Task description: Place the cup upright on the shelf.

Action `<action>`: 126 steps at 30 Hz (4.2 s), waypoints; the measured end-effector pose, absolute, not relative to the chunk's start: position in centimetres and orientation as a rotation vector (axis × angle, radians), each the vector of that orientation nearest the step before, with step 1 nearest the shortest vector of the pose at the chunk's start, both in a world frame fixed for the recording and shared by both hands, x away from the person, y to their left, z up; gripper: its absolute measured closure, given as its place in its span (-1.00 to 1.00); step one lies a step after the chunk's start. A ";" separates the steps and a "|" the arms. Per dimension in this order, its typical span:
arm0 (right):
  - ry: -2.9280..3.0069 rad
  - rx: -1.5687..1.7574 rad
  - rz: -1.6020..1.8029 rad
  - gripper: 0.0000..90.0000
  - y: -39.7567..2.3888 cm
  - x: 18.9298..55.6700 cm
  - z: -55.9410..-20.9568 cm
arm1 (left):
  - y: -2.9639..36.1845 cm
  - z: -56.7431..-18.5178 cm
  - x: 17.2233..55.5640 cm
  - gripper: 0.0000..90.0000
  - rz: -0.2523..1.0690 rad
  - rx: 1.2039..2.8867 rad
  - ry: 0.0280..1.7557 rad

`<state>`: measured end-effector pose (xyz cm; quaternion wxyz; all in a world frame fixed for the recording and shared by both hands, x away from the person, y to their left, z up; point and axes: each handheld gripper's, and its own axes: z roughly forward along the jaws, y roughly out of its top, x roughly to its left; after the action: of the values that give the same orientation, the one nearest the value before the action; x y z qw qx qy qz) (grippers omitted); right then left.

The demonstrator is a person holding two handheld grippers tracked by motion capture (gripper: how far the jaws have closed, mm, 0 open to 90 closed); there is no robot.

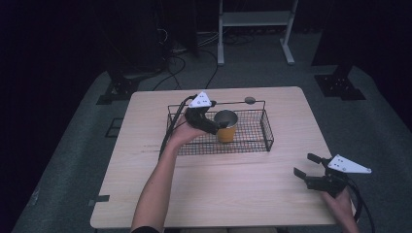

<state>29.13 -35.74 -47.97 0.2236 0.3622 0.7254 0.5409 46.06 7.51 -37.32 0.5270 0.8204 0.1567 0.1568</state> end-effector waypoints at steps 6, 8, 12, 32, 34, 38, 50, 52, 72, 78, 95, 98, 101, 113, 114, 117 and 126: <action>2.000 1.003 1.489 -0.70 -35.7 29.1 -48.0 | 7.9 -37.3 45.4 -0.95 0.378 1.944 0.377; 1.998 1.004 1.489 -0.70 -35.7 29.1 -48.0 | 8.0 -37.4 45.2 -0.95 0.380 1.939 0.373; 1.998 1.004 1.487 -0.70 -35.7 29.1 -48.0 | 8.2 -37.4 44.8 -0.95 0.384 1.933 0.374; 1.998 1.006 1.485 -0.70 -35.7 29.1 -48.0 | 9.1 -37.2 42.8 -0.95 0.407 1.896 0.379; 1.998 1.006 1.485 -0.70 -35.7 29.1 -48.0 | 9.2 -37.3 42.6 -0.95 0.410 1.891 0.380; 1.999 1.005 1.485 -0.70 -35.7 29.1 -48.0 | 9.5 -37.3 42.2 -0.95 0.415 1.880 0.385; 1.999 1.005 1.486 -0.70 -35.7 29.1 -48.0 | 10.4 -37.4 40.8 -0.95 0.426 1.846 0.390; 1.999 1.006 1.486 -0.70 -35.7 29.1 -48.0 | 10.6 -37.6 40.6 -0.94 0.428 1.843 0.395; 1.994 1.013 1.493 -0.70 -35.8 29.1 -48.0 | 12.3 -38.8 38.7 -0.95 0.420 1.811 0.424; 1.995 1.013 1.492 -0.70 -35.8 29.1 -48.0 | 12.7 -39.2 38.3 -0.95 0.421 1.809 0.431; 1.997 1.012 1.489 -0.70 -35.8 29.1 -48.0 | 13.9 -39.6 36.5 -0.95 0.426 1.778 0.428; 1.997 1.014 1.490 -0.70 -35.8 29.1 -48.0 | 14.1 -39.8 36.2 -0.95 0.426 1.777 0.433; 1.997 1.014 1.493 -0.70 -35.8 29.1 -48.0 | 14.3 -40.0 35.9 -0.95 0.426 1.773 0.433; 1.992 1.018 1.493 -0.70 -35.8 29.1 -48.0 | 15.5 -41.2 34.5 -0.95 0.422 1.761 0.460; 1.991 1.018 1.495 -0.70 -35.8 29.1 -48.0 | 15.5 -41.3 34.4 -0.95 0.425 1.763 0.461; 1.990 1.020 1.496 -0.70 -35.9 29.1 -48.0 | 15.7 -41.7 33.9 -0.95 0.425 1.764 0.462; 1.996 1.018 1.490 -0.70 -35.8 29.1 -48.0 | 16.0 -42.4 32.7 -0.95 0.433 1.760 0.464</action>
<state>29.13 -35.78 -47.99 0.2235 0.3686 0.7231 0.5398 32.71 15.99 -42.43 0.5934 0.7572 0.1996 0.1862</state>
